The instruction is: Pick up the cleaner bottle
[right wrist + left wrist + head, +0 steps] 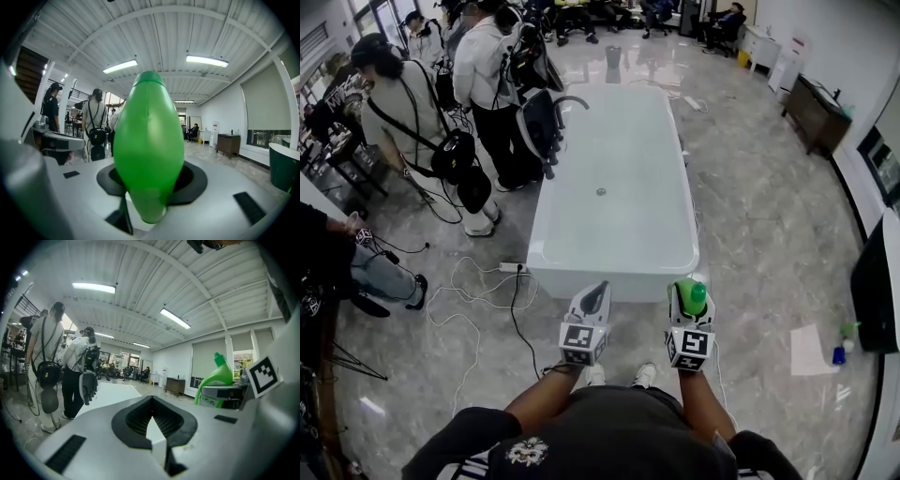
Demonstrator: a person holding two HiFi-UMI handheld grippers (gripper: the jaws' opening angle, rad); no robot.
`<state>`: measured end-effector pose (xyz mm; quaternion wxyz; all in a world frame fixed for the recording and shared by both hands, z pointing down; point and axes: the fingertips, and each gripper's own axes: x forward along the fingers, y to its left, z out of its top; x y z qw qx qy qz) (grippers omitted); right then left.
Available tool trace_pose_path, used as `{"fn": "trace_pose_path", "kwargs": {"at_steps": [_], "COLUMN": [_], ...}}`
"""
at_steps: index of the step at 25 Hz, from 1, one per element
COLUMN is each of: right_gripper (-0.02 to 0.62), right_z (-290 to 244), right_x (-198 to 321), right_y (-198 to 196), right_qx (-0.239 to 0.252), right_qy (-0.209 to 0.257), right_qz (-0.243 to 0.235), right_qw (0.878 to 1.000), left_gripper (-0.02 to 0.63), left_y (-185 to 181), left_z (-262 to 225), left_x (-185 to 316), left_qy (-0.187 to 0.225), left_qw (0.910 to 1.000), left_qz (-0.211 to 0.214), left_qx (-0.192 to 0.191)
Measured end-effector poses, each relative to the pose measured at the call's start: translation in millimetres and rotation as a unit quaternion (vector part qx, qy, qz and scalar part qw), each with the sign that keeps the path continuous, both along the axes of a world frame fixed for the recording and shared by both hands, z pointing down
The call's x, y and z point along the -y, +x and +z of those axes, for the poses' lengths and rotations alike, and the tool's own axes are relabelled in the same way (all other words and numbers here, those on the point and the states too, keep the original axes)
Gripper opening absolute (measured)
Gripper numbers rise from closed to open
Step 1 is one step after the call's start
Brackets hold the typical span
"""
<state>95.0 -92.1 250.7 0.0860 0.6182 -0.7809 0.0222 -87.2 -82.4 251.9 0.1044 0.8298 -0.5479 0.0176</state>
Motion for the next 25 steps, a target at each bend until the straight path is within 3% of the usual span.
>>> {"fn": "trace_pose_path", "kwargs": {"at_steps": [25], "right_gripper": [0.193], "right_z": [-5], "right_x": [16], "right_y": [-9], "right_qx": [0.0], "right_qy": [0.018], "right_qz": [-0.017], "right_qw": [1.0], "left_gripper": [0.006], "left_y": [-2], "left_z": [11], "left_x": [3], "left_qy": [-0.012], "left_qw": [0.9999], "left_qz": [-0.007], "left_qx": [0.01]}}
